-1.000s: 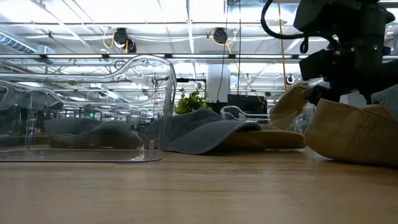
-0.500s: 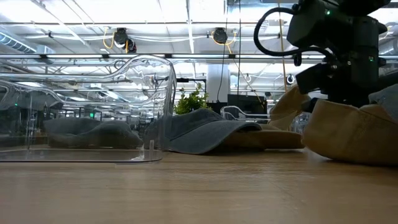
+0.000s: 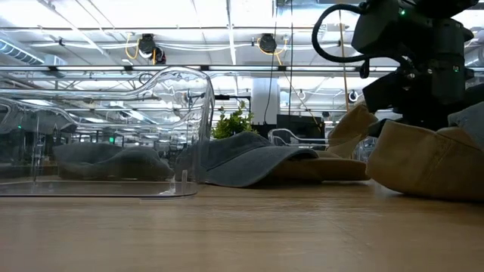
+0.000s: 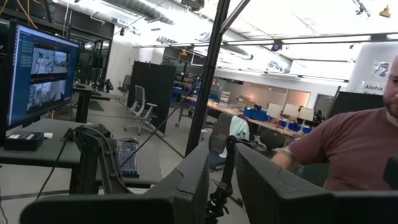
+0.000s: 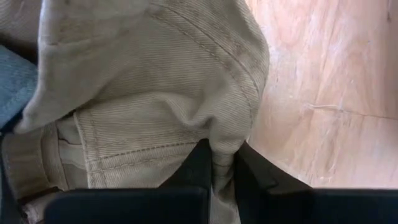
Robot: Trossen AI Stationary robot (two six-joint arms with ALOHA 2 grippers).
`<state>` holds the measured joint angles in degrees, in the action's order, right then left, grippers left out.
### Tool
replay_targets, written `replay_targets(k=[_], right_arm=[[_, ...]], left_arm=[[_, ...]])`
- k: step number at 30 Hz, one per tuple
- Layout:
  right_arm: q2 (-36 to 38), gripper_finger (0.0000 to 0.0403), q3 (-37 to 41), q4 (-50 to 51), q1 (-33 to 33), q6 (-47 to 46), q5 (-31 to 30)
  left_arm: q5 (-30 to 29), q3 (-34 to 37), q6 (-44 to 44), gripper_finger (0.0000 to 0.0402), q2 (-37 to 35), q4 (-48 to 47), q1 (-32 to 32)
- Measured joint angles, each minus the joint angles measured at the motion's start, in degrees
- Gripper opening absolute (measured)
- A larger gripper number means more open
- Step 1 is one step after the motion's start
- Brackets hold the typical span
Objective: Pick & Place hat
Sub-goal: Put the bottom brown cap into the top transparent bin
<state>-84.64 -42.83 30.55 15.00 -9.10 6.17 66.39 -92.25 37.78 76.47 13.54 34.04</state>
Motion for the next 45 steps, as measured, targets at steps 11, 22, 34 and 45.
replay_targets(k=[11, 22, 34, 45], right_arm=[[4.23, 0.0022, -5.05, 16.05, -0.02, 0.18, -3.7], [14.08, 0.0022, -11.47, 26.93, -0.36, -0.68, -6.1], [14.45, 0.0022, -23.92, 35.95, -0.28, 0.31, -9.97], [14.43, 0.0022, -30.36, 41.97, -0.26, 1.35, -18.27]], left_arm=[[0.0, 0.0, -0.09, 0.0085, 0.0, 0.0, 0.0], [-0.39, 0.0, -1.99, 0.0085, 0.0, 0.02, 0.0], [-0.44, 0.0, -3.19, 0.0085, 0.0, 0.02, 0.01], [-0.45, 0.0, -3.08, 0.0085, 0.0, 0.02, 0.01]])
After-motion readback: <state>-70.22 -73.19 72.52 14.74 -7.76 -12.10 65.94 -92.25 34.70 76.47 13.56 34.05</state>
